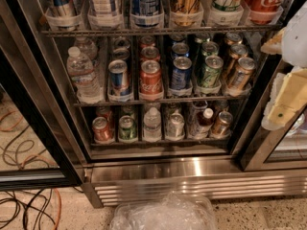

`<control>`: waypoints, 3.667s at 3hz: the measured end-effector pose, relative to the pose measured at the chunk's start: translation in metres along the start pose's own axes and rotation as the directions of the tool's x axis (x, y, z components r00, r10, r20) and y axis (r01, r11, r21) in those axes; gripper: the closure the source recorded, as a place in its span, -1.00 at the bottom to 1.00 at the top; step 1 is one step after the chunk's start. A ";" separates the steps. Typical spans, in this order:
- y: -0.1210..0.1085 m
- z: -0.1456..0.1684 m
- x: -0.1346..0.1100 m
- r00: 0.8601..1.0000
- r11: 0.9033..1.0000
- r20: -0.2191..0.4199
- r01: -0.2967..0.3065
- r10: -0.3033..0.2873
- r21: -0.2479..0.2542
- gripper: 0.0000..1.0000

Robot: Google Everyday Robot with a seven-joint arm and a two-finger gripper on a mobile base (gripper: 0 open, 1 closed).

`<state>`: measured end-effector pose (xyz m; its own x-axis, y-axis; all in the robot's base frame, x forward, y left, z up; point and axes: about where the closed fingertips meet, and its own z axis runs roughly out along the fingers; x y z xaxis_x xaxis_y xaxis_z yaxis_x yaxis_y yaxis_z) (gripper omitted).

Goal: Pick coke can from top shelf of fridge

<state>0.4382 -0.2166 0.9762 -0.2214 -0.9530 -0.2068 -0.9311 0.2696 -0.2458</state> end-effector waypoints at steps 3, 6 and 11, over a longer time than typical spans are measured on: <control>-0.008 -0.022 -0.003 0.964 0.968 0.134 -0.240 0.230 0.066 -1.00; -0.029 -0.031 -0.011 0.913 0.924 0.268 -0.354 0.307 0.147 -1.00; -0.040 -0.059 -0.046 0.528 0.727 0.704 -0.686 0.474 0.025 -1.00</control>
Offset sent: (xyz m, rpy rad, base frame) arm 0.0254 -0.0075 0.0294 0.1317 -0.0372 -0.1754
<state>0.4689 -0.1914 1.0514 -0.3542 -0.2783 -0.8928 -0.5182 0.8531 -0.0604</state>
